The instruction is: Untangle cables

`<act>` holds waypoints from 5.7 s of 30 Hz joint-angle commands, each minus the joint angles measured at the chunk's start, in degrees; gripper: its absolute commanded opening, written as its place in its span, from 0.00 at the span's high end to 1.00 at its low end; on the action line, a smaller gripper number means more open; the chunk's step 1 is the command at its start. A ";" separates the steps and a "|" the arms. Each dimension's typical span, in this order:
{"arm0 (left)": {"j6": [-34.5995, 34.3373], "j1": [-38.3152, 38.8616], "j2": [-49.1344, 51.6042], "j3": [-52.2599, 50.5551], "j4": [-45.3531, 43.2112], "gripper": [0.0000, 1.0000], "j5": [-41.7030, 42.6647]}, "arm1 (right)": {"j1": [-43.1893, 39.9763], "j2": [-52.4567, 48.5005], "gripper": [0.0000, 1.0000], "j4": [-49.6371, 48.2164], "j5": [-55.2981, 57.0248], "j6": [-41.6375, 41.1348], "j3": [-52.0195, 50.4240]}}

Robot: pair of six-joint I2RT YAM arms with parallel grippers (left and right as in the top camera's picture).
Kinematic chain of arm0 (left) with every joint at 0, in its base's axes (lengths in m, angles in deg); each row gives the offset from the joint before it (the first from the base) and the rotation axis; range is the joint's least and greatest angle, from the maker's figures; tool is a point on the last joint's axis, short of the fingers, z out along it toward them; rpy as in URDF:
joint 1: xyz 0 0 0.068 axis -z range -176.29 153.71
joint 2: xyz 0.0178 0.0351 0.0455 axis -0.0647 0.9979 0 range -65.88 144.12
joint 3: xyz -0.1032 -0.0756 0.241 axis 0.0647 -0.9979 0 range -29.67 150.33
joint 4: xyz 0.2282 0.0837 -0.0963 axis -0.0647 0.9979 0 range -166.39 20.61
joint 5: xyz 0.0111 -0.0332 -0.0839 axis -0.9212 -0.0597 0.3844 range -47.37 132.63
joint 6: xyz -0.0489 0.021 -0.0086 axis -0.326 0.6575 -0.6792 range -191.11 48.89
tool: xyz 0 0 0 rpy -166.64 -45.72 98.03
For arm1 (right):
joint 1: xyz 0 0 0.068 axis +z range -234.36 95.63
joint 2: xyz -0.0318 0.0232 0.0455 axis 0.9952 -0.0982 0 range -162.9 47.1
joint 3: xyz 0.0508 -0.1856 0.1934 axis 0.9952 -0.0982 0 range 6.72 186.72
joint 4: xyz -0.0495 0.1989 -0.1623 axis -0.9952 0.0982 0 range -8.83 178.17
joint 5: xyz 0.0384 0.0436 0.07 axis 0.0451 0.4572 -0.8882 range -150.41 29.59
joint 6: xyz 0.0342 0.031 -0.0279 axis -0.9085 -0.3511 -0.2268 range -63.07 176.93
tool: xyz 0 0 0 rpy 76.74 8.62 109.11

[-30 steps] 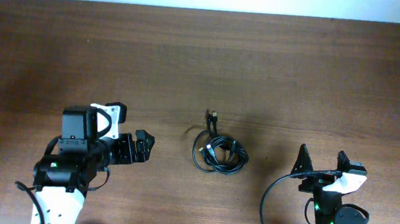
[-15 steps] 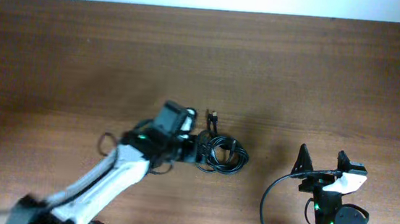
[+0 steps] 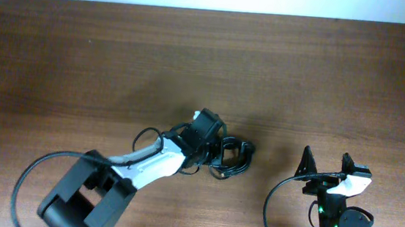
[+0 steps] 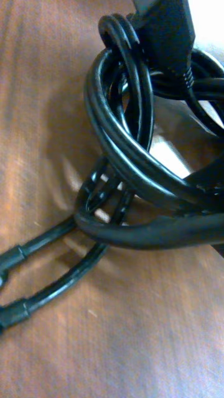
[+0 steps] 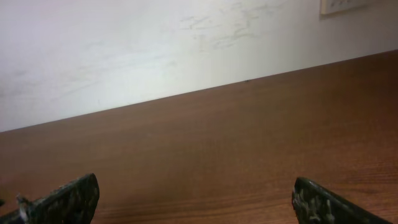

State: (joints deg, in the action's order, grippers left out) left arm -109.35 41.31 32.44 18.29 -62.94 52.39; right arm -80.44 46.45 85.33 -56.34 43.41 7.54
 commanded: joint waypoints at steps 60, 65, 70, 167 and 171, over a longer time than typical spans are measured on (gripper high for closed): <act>0.55 9.11 -16.70 -0.98 12.76 1.00 -4.79 | 0.66 0.33 0.02 0.04 0.70 0.17 -0.50; 0.57 9.11 -16.70 -0.98 12.83 1.00 -4.92 | 0.57 0.22 0.01 0.07 0.70 0.20 -0.50; 0.57 9.11 -16.70 -0.98 12.83 1.00 -4.94 | 0.57 0.22 0.02 -0.09 0.90 0.15 -0.50; -51.23 -4.26 -9.79 -2.21 21.22 0.48 -6.47 | 0.57 -28.39 0.27 8.96 -36.76 -19.26 10.14; -39.85 -4.48 -8.35 -2.21 6.62 0.23 -17.53 | 0.57 -28.39 0.21 9.14 -36.54 -18.18 10.14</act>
State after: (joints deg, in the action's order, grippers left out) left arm -154.84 36.96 23.76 15.67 -53.56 41.18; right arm -79.68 17.91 94.60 -93.60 24.20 16.70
